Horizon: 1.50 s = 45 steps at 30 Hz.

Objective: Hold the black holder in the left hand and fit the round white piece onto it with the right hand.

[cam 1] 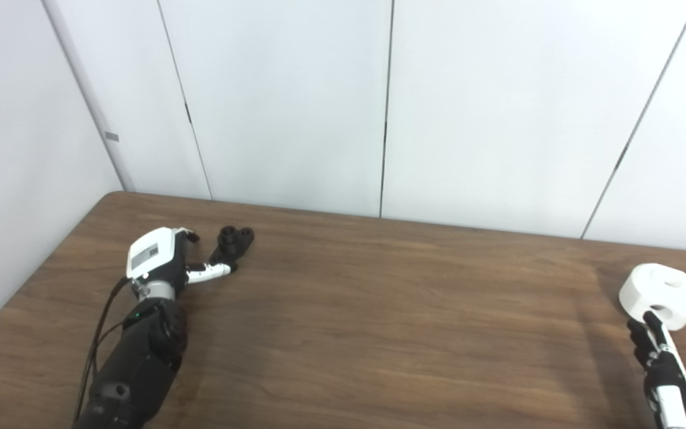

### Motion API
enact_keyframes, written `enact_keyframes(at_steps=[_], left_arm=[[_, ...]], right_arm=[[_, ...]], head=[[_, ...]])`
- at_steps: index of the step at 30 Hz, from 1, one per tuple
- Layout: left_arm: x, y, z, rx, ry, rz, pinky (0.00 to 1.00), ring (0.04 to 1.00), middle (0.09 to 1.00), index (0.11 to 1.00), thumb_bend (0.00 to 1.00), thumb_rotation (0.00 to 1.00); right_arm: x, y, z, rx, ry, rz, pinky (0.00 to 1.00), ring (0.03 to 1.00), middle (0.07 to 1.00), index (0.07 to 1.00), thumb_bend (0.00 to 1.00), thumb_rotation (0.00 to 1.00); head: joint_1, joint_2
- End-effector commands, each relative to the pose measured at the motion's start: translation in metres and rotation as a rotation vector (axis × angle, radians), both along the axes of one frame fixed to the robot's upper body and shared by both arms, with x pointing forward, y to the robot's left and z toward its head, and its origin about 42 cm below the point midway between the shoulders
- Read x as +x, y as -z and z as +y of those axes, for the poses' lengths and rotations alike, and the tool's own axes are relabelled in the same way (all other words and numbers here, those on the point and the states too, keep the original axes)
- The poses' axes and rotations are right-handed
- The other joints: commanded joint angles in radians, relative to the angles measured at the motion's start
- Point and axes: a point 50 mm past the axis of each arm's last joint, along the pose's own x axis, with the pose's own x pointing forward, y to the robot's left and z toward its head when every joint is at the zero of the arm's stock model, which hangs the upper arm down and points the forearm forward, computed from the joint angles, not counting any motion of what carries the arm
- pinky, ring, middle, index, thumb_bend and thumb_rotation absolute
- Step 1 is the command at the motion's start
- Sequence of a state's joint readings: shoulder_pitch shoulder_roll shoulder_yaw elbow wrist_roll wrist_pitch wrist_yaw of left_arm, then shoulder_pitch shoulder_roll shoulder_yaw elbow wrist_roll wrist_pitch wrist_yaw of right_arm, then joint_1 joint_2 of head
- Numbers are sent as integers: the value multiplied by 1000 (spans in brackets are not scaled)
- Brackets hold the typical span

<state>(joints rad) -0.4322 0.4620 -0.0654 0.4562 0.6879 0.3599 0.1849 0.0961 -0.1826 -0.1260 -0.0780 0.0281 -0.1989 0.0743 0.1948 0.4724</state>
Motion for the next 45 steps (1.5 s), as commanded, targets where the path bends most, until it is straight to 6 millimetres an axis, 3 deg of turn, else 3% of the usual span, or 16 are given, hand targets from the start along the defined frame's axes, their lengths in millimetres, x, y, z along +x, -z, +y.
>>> enact_keyframes(at_steps=[1,11,28,45], left_arm=[[14,-31,9,54,3,-70,1000,942,886,759,898,491],[18,-29,7,58,32,-56,984,935,883,761,898,507],[17,-21,-11,1,88,-84,970,923,867,711,877,411],[23,-14,-13,-31,96,-70,978,920,849,660,860,370]], right_arm=[[-23,30,12,56,20,96,1000,968,945,969,542,993],[-26,28,15,51,19,92,1000,967,948,973,553,991],[-25,27,16,33,28,92,1000,955,932,966,557,993],[-27,25,18,49,30,93,1000,961,938,971,584,973]], head=[[1,0],[-11,6],[-12,18],[-21,24]])
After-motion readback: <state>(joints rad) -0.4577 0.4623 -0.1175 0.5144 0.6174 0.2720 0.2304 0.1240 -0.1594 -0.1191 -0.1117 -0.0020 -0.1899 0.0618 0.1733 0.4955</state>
